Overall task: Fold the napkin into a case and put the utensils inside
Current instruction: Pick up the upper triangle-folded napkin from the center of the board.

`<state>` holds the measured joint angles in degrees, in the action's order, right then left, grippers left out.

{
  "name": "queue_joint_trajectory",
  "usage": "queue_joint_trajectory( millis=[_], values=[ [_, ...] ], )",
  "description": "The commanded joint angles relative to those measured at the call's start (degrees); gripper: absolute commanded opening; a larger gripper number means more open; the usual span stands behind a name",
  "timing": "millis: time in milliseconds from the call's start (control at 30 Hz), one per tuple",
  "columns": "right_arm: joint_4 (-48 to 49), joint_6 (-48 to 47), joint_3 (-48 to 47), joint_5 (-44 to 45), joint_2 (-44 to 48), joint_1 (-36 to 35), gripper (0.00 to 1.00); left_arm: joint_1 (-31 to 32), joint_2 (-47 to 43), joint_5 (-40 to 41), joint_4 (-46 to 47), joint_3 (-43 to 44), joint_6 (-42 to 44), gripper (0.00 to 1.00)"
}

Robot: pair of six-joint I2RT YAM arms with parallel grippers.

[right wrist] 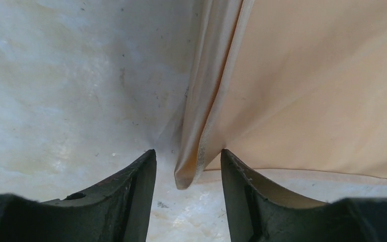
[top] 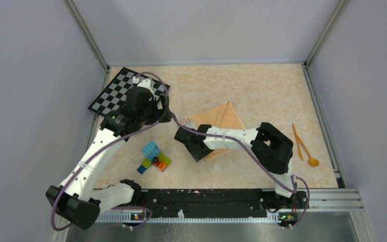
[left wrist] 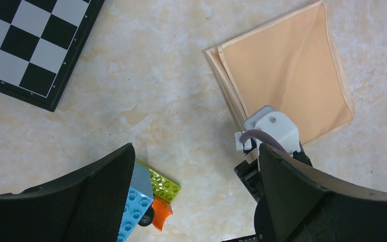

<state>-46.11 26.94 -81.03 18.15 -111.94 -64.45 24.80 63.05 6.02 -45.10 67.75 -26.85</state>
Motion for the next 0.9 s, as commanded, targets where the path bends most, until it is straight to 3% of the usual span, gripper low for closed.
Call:
queue_joint_trajectory(
  millis=[0, 167, 400, 633, 867],
  values=[
    [5.64, 0.41, 3.92, -2.38, 1.99, -0.81, 0.49, 0.76, -1.14, -3.05, 3.33, 2.03, 2.40, 0.96],
    [8.42, 1.39, 7.76, -1.55, 1.36, -0.82, 0.41, 0.77, -2.12, 0.98, 3.21, 2.05, 2.63, 0.95],
    [7.23, 0.98, 6.23, 2.12, -0.68, -0.75, 0.36, 0.64, -1.51, 2.77, 3.51, 0.14, 3.59, 0.95],
    [9.98, 3.03, 10.34, 3.70, 3.46, -0.73, 0.00, 0.62, -2.26, 7.14, 3.40, -3.51, 7.05, 0.97],
    [18.98, 4.79, 17.90, -1.89, 12.62, 0.61, 0.00, 0.01, -2.28, 8.55, 3.73, -7.11, 6.86, 0.97]
  ],
)
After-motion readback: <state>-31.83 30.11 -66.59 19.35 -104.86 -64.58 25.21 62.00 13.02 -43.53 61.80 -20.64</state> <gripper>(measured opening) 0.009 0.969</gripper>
